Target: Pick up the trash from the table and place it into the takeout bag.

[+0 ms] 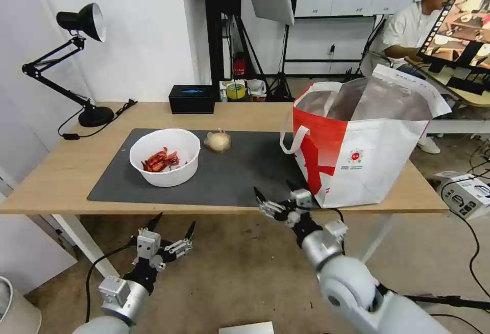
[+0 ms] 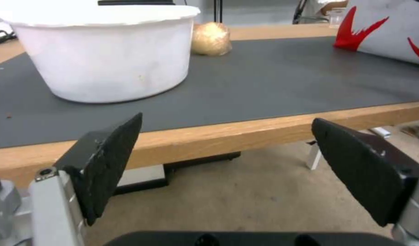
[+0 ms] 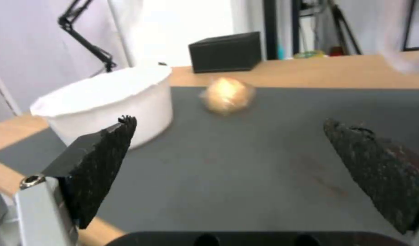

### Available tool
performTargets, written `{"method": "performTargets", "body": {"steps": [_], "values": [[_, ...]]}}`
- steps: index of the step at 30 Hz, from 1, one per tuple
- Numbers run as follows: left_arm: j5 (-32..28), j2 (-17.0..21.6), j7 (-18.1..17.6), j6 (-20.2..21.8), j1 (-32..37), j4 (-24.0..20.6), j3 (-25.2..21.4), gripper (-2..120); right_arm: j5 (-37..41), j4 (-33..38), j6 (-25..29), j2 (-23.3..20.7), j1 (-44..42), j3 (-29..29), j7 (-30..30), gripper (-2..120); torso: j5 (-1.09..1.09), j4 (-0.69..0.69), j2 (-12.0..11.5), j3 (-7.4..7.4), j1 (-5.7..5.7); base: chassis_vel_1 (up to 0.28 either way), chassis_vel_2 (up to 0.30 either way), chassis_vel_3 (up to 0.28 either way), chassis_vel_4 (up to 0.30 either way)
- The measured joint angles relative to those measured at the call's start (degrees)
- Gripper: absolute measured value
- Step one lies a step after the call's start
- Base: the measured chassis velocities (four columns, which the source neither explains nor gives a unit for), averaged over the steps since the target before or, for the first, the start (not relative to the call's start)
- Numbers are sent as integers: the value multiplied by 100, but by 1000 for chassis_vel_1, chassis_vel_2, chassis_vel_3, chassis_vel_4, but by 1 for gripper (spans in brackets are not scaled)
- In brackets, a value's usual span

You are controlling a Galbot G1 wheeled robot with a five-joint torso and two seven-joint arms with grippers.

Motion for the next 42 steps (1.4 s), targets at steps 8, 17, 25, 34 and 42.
{"method": "performTargets", "body": {"steps": [8,17,25,34,42], "values": [[54,-47,9,-43,152,-30,-84,100,396,-968,-5,431,1340,-714,114,100,1,1,0,0,0,0,0,0,0],[-47,-73,29,-131,181,92,-105,100,740,-2304,-14,1068,2706,-1382,311,100,0,1,0,0,0,0,0,0,0],[-97,-41,29,-130,105,184,-98,100,930,-3360,-91,1684,3347,-1598,359,100,0,0,0,0,0,0,0,0,0],[-192,-28,42,-124,-55,287,-126,100,926,-4503,-520,2409,4012,-1641,356,100,1,0,0,0,0,0,0,0,0],[-270,12,44,-115,-165,356,-143,100,625,-5518,-983,3155,4523,-1566,364,100,0,1,1,0,0,0,0,0,0]]}}
